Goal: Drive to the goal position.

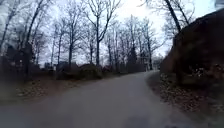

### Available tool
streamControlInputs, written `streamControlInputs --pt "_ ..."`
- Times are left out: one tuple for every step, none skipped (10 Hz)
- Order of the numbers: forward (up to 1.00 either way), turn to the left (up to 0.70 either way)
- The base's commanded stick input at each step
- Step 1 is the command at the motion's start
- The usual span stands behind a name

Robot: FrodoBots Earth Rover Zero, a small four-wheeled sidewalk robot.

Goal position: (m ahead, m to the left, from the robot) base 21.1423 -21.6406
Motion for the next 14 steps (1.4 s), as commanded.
streamControlInputs --pt "1.00 0.00" --pt "1.00 0.00" --pt "1.00 0.00" --pt "1.00 0.00" --pt "1.00 0.00" --pt "1.00 0.00" --pt "1.00 0.00" --pt "1.00 0.00" --pt "1.00 -0.30" --pt "1.00 -0.40" --pt "1.00 -0.35" --pt "1.00 -0.25" --pt "1.00 -0.11" --pt "1.00 0.00"
